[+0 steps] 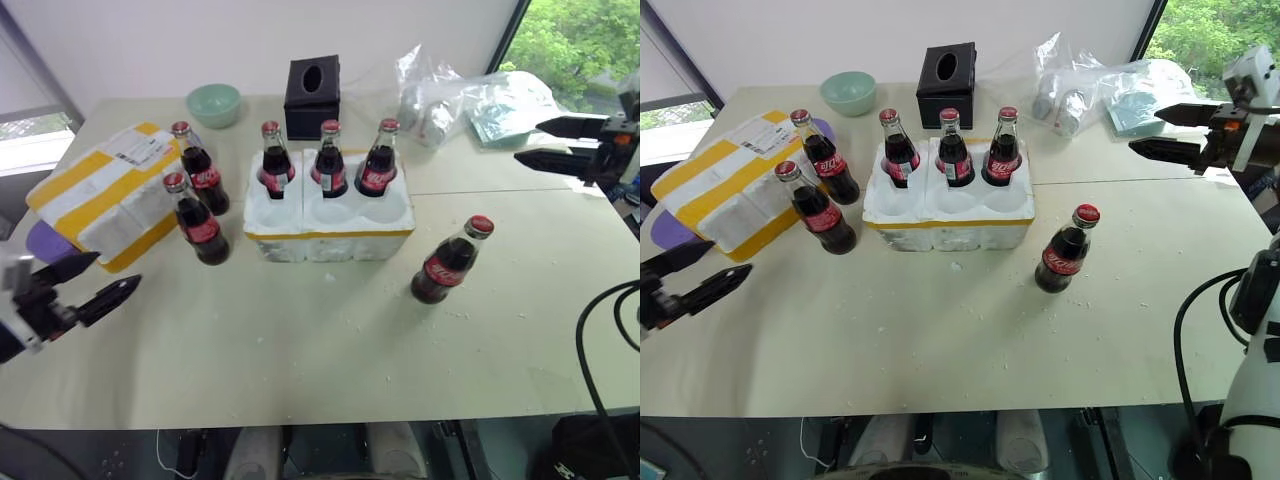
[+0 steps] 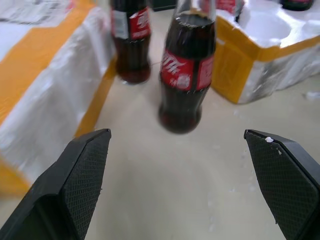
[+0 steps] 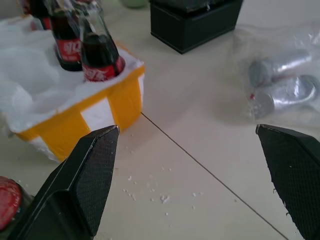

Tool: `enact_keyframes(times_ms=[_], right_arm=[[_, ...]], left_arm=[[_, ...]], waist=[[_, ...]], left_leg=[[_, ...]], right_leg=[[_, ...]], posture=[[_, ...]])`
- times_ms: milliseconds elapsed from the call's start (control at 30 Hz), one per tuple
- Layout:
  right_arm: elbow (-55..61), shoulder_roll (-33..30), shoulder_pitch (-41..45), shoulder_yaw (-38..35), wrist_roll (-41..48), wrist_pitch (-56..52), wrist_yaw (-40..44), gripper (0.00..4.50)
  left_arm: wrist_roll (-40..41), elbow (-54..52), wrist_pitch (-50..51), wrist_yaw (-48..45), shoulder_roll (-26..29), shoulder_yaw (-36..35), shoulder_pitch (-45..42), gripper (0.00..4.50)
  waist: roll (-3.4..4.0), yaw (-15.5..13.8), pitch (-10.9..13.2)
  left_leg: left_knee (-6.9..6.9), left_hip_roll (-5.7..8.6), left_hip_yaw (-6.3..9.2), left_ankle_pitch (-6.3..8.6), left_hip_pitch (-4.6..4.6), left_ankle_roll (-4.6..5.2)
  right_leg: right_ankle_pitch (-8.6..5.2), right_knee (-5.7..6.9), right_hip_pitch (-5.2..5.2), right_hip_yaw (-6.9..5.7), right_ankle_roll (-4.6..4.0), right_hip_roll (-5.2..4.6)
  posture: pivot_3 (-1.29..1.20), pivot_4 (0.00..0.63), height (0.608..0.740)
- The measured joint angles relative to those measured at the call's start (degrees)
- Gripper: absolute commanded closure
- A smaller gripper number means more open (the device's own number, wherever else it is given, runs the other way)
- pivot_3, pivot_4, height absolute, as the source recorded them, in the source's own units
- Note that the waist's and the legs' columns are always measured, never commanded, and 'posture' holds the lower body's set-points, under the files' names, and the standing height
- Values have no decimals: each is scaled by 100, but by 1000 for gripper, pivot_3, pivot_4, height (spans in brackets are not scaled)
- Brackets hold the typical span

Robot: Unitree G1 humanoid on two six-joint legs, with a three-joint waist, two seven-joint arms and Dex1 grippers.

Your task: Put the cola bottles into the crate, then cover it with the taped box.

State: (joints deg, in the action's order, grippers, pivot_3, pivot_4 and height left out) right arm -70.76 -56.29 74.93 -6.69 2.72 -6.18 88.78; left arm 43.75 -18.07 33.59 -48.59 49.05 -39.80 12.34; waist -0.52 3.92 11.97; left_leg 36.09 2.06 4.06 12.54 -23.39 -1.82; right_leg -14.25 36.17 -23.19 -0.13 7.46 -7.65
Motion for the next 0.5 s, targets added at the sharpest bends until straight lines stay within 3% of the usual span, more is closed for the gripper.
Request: enact_keyframes(times_ms=[233,500], right_arm=[[1511,-7,95,801,1129,-1002,343,0],[3537,-392,-983,1057,2574,-2002,362,0]], left_arm=[[-502,940,-95,-147,100,1433,-1627,34],[-1064,1937,-392,-361,-115,2367,-2784,34]], waist=[[11,-2,7],[11,-91,7]], left_leg=[[-4,-1,1,-1,0,0],[-2,0,0,-1,-6,0]], right_leg=[[7,13,-12,1,14,3],[13,14,-18,1,24,2]], posture=[[0,150,737],[0,150,737]])
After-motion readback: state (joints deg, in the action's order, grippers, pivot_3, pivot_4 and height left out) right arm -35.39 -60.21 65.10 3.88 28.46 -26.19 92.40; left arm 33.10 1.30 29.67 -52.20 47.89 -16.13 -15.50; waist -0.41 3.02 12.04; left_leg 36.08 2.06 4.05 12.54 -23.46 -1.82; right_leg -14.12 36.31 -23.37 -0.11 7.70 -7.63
